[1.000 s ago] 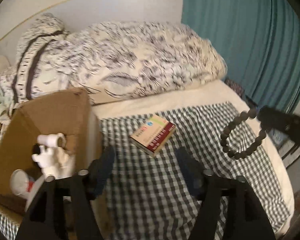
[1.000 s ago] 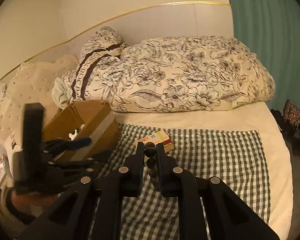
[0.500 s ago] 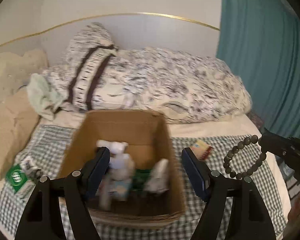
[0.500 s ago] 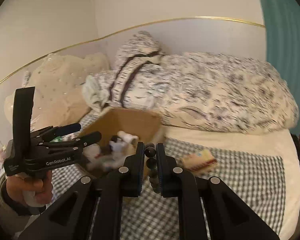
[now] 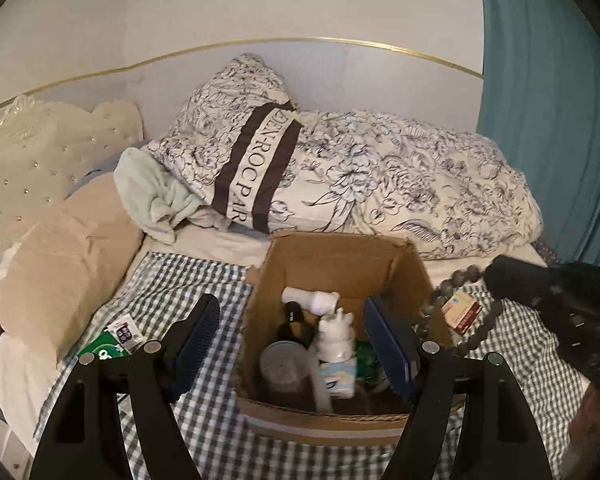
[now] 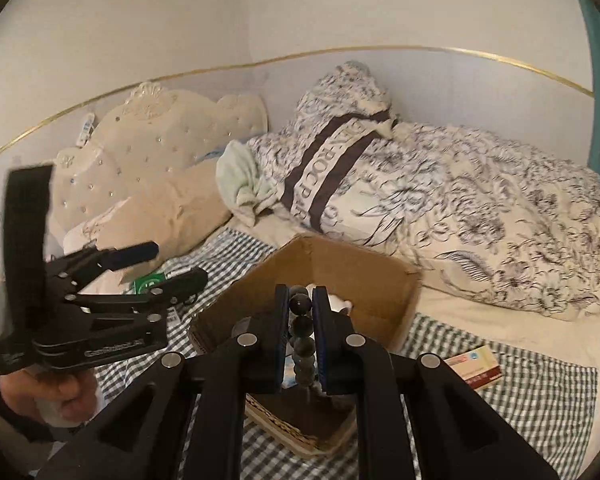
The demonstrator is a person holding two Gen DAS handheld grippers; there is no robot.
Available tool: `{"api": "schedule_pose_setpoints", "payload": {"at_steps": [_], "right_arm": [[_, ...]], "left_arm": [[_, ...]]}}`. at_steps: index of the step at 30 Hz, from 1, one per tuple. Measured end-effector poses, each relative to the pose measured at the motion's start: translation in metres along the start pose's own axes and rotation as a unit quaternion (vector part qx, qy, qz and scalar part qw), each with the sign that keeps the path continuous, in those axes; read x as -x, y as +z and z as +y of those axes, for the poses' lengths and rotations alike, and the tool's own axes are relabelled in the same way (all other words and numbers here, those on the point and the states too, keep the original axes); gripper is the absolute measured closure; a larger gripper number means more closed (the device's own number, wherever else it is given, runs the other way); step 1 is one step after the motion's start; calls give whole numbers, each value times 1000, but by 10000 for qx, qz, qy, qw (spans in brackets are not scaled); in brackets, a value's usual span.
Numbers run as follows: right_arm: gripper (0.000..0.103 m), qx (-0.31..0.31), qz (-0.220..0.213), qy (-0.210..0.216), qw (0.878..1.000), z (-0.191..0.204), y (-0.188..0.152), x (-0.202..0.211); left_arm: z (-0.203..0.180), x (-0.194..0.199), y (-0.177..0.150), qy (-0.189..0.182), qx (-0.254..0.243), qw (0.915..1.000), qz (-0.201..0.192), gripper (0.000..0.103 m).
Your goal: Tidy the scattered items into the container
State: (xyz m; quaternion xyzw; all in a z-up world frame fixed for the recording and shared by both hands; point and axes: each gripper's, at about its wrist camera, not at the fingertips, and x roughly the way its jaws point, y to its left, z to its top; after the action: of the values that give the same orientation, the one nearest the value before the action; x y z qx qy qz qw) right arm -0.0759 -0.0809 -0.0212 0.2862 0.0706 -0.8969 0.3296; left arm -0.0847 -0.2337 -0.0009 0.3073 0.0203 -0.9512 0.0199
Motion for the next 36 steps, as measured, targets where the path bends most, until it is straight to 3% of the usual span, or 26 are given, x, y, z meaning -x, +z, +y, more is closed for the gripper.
{"api": "schedule_pose_setpoints", "payload": {"at_steps": [8, 10, 11, 12, 20, 24, 36], "right_arm": [[90, 97, 460, 101, 9988, 7, -13, -51], [75, 92, 482, 126, 9987, 5, -15, -57], [54, 79, 477, 121, 9988, 3, -16, -59], [43, 48, 435, 79, 9990, 1, -17, -59], [24, -480, 4, 64, 9988, -32, -15, -41], [19, -611, -104, -16, 9981, -48, -16, -29], [9, -1027, -324, -876, 9903, -115, -50, 43]], "left_arm": [[6, -20, -5, 61, 48, 9998, 202, 23], [5, -26, -5, 76, 60, 9996, 262, 23], [5, -28, -6, 84, 62, 9996, 278, 22], [5, -32, -6, 129, 69, 9994, 303, 22], [-10, -46, -10, 40, 104, 9990, 434, 19], [-26, -48, -11, -66, 72, 9991, 419, 17], [-113, -43, -6, -622, -247, 9973, 316, 9]]}}
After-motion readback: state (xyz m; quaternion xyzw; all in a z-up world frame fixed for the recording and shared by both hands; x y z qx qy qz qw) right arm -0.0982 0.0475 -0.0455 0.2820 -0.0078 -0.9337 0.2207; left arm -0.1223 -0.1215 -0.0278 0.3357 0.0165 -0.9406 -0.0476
